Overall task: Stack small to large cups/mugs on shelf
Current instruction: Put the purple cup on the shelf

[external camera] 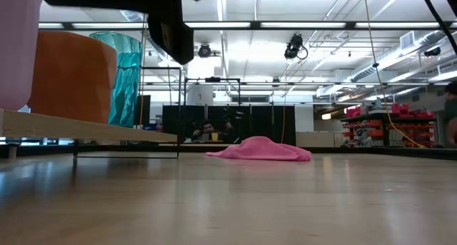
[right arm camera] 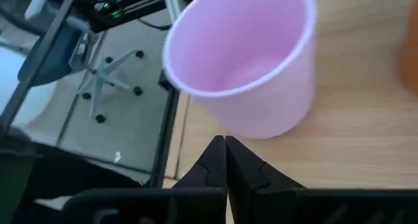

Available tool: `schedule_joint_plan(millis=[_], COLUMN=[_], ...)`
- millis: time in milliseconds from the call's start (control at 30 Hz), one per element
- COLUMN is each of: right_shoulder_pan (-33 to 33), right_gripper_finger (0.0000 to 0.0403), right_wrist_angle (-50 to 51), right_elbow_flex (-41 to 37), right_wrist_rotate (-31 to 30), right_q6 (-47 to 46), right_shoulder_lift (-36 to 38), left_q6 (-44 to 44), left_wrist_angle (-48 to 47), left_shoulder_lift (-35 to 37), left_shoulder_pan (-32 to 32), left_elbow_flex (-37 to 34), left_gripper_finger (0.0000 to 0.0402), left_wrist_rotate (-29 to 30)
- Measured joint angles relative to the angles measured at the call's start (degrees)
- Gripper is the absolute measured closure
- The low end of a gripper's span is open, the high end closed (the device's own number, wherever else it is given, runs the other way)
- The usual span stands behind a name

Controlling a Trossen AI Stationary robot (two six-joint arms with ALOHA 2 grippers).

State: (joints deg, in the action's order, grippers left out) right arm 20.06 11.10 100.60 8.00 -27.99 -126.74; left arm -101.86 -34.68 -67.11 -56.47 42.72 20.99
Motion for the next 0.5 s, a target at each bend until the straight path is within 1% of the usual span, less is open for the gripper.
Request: schedule_joint_plan(millis=[133,233,500], right_shoulder_pan=[0.43,0.40,0.35], right_gripper_finger=[0.0400,0.0400,0.0400], right_wrist_angle=[-0.13,-2.02,-3.70], right_elbow_flex=[0.00,0.00,0.00], right_wrist_rotate=[0.62,0.61,-0.47], right_q6=[1.07,1.19,1.74], right_shoulder_lift=[0.00,0.00,0.00], left_q6=[-0.02,-0.02,-0.14], left_wrist_angle=[-0.02,-0.04,-0.07], left_shoulder_lift=[0.00,0.00,0.00], left_shoulder_pan=[0.00,0.00,0.00], left_elbow_flex=[0.00,0.00,0.00], left_gripper_finger=[0.0362,0.0366,0.0373], left_wrist_rotate=[0.00,0.00,0.00])
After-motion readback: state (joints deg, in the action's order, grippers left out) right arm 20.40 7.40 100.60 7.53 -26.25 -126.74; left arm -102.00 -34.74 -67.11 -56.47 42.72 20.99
